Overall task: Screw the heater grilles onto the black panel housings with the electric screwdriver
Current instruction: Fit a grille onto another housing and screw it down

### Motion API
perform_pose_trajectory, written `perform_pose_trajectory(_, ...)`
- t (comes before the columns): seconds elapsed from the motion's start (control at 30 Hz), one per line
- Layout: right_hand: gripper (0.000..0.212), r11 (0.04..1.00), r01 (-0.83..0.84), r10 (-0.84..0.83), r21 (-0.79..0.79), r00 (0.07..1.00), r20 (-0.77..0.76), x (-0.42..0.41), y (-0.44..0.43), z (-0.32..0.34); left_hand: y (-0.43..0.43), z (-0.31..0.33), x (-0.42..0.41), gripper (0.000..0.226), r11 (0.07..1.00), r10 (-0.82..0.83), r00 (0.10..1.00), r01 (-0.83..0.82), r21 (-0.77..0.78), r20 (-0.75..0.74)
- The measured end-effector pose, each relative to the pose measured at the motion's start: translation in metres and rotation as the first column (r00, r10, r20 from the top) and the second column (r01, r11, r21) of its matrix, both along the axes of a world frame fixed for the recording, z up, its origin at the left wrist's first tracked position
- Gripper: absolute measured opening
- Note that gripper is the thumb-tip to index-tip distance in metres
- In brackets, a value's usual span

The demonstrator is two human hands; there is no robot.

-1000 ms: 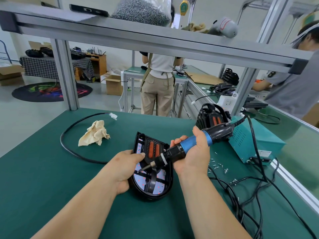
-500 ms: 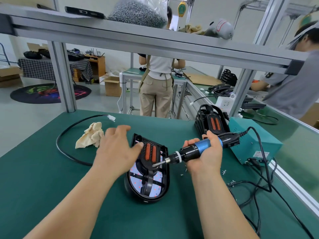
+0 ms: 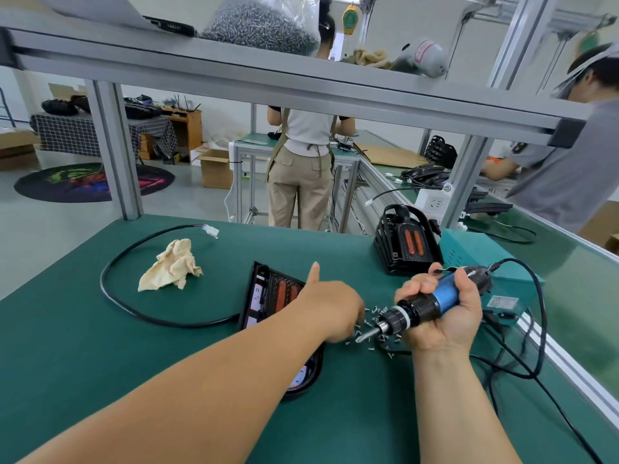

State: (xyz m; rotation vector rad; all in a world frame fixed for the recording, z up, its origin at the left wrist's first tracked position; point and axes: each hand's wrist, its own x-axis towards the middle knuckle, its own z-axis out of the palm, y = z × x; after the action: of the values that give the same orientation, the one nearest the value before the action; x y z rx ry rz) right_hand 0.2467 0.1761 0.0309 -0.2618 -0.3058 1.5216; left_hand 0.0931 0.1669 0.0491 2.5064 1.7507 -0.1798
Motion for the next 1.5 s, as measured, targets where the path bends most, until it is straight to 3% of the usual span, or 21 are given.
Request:
perform_pose_trajectory(0.17, 0.028, 1.000, -0.011, 0.011, -0.004, 1.000, -0.001, -0.003, 0.001, -0.002, 0.001, -0.008, 0.002, 0.020, 0.999, 0.040, 0.994, -0.039, -0.017, 0.097)
perform_pose_trajectory(0.3, 0.027, 1.000, -0.015, 0.015, -0.004, 1.000, -0.016, -0.004, 0.000, -0.002, 0.000, -0.011, 0.001, 0.012, 0.999, 0.035, 0.996, -0.035, -0.002, 0.084)
perform_pose_trajectory(0.4, 0.027, 1.000, -0.008, 0.008, 0.002, 1.000, -0.016, -0.004, 0.000, -0.003, 0.000, -0.014, 0.002, 0.014, 0.999, 0.033, 0.996, -0.033, 0.009, 0.082)
perform_pose_trajectory(0.53, 0.027, 1.000, -0.007, 0.008, 0.023, 1.000, -0.022, -0.003, 0.000, -0.003, 0.001, -0.016, 0.004, 0.035, 0.997, 0.051, 0.992, -0.057, 0.052, 0.114)
perform_pose_trajectory(0.63, 0.028, 1.000, 0.001, 0.000, 0.031, 0.999, -0.032, -0.002, 0.000, -0.003, 0.001, -0.018, 0.006, 0.009, 0.997, -0.009, 0.995, 0.001, 0.078, 0.096)
perform_pose_trajectory(0.77, 0.028, 1.000, 0.003, -0.001, 0.031, 0.999, -0.041, -0.002, 0.000, -0.004, 0.000, -0.019, 0.006, 0.017, 0.995, -0.011, 0.998, 0.005, 0.096, 0.060)
perform_pose_trajectory(0.9, 0.028, 1.000, -0.002, 0.003, 0.030, 0.999, -0.049, -0.003, 0.000, -0.004, 0.001, -0.021, 0.005, 0.005, 0.993, -0.018, 0.998, 0.011, 0.121, 0.061)
perform_pose_trajectory(0.97, 0.028, 1.000, -0.001, 0.002, 0.029, 0.998, -0.057, -0.003, 0.000, -0.005, 0.000, -0.021, 0.005, 0.005, 0.993, -0.012, 0.995, 0.000, 0.118, 0.098)
perform_pose_trajectory(1.1, 0.022, 0.999, 0.016, -0.013, 0.038, 0.998, -0.058, -0.003, -0.001, -0.003, 0.000, -0.015, 0.003, 0.008, 0.991, 0.061, 0.949, -0.095, 0.096, 0.308)
perform_pose_trajectory(1.23, 0.024, 0.998, 0.043, -0.040, 0.040, 0.996, -0.085, -0.002, 0.000, -0.003, 0.001, -0.003, -0.001, 0.007, 0.970, 0.125, 0.830, -0.217, 0.107, 0.543)
perform_pose_trajectory(1.37, 0.016, 0.996, 0.076, -0.071, 0.052, 0.992, -0.104, -0.003, 0.000, -0.001, -0.007, 0.015, -0.017, 0.005, 0.962, 0.088, 0.690, -0.246, 0.119, 0.719)
perform_pose_trajectory(1.4, 0.016, 0.995, 0.084, -0.077, 0.058, 0.991, -0.110, -0.004, 0.000, 0.000, -0.012, 0.015, -0.022, 0.010, 0.965, 0.102, 0.597, -0.255, 0.067, 0.796)
perform_pose_trajectory(1.5, 0.020, 0.994, 0.104, -0.097, 0.041, 0.986, -0.135, -0.007, 0.000, 0.002, -0.033, 0.008, -0.035, 0.018, 0.964, 0.208, 0.127, -0.194, -0.181, 0.970)
